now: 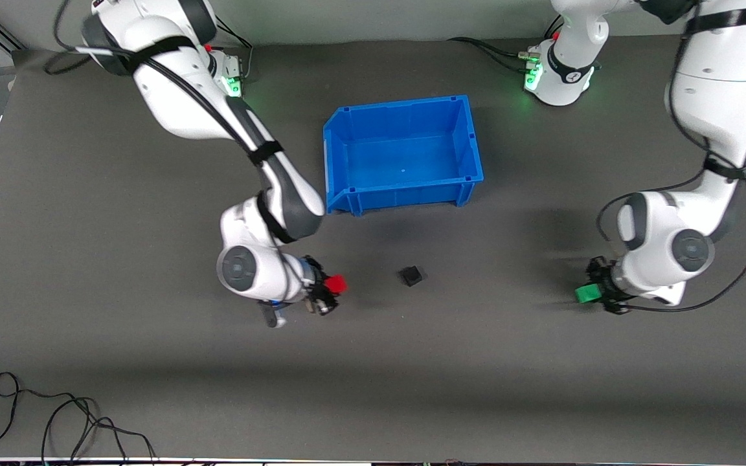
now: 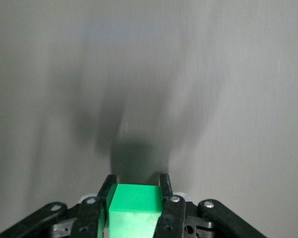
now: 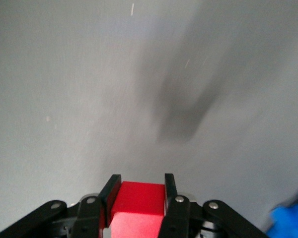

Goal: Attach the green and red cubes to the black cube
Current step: 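Carry the red cube toward the black cube while the left gripper carries green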

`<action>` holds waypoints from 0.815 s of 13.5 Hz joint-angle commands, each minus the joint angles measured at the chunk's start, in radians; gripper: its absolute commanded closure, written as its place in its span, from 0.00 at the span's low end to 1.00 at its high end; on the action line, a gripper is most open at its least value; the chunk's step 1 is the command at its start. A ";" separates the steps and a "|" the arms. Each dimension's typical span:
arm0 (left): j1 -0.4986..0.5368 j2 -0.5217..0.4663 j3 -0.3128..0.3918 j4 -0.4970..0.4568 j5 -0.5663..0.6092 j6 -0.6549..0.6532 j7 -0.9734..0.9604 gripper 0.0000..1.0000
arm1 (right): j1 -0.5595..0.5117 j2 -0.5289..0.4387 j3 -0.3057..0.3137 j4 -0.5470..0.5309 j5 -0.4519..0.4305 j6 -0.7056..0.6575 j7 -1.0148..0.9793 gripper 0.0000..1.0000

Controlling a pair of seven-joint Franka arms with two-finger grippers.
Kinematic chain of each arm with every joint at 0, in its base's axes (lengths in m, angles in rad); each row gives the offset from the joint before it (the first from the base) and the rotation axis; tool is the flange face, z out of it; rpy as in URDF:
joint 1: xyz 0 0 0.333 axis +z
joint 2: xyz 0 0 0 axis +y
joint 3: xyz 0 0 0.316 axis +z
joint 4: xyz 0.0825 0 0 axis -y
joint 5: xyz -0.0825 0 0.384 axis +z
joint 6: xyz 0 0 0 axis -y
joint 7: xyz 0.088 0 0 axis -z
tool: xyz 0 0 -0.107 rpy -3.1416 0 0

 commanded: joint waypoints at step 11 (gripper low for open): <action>-0.343 -0.006 0.011 0.009 -0.002 -0.045 -0.396 1.00 | 0.124 0.175 -0.020 0.153 0.004 0.149 0.211 0.88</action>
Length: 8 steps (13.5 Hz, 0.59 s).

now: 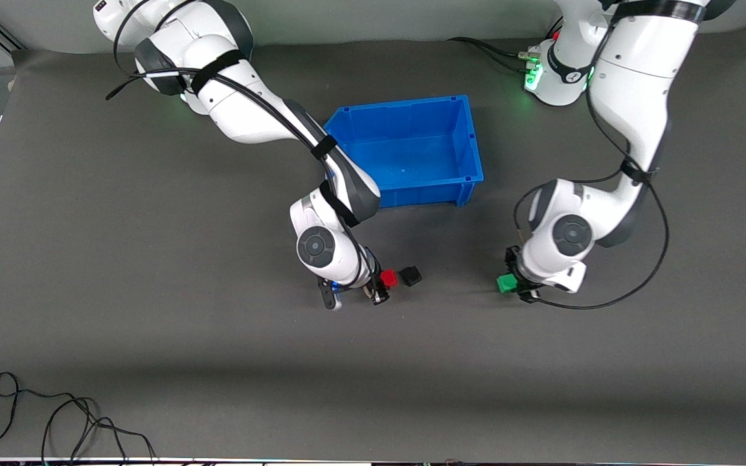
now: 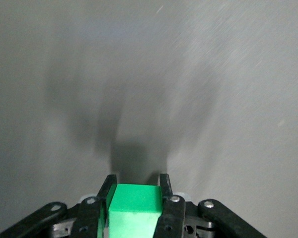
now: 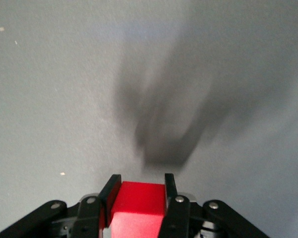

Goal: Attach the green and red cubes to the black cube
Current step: 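Press the red and green cubes against the black cube from both sides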

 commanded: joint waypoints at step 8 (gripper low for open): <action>-0.074 0.013 -0.062 0.129 -0.024 -0.099 -0.243 1.00 | 0.043 0.099 -0.007 0.067 -0.051 0.153 0.031 0.88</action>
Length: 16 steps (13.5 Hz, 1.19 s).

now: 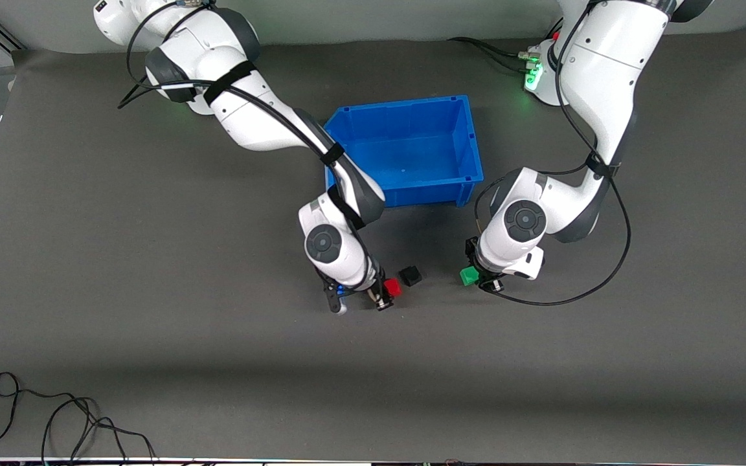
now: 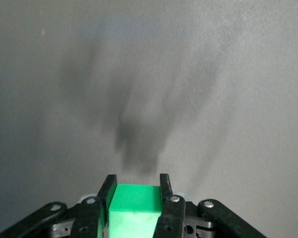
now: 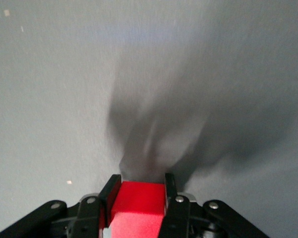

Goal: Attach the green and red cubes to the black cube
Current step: 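Press the red and green cubes against the black cube from both sides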

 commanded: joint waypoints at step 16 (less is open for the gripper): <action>-0.089 0.125 -0.014 0.126 -0.022 -0.039 -0.210 1.00 | 0.042 0.061 -0.001 0.056 -0.022 0.016 0.049 0.88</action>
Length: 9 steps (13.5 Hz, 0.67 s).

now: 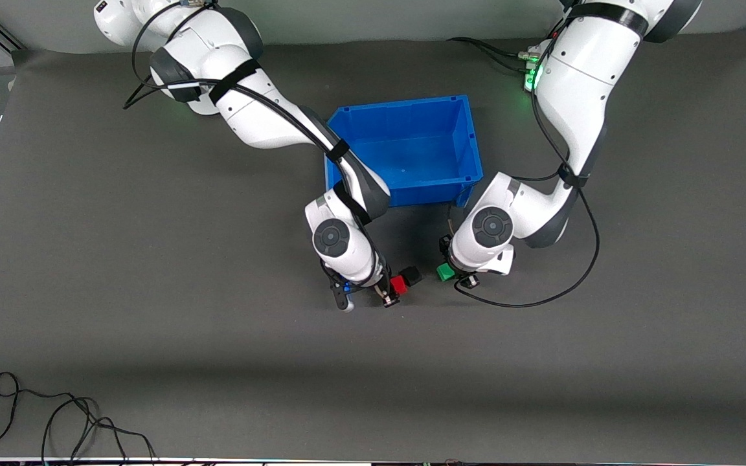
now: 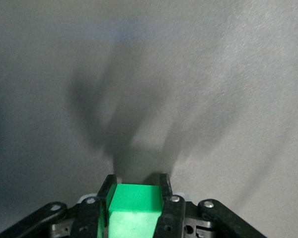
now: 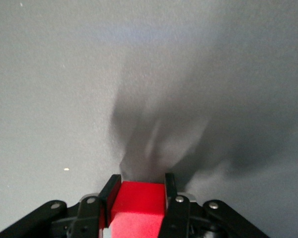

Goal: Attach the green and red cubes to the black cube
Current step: 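Press the red and green cubes against the black cube from both sides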

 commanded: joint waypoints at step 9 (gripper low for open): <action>-0.055 0.040 0.012 0.069 0.005 0.000 -0.055 1.00 | 0.029 0.056 0.000 0.055 -0.010 0.007 0.059 0.88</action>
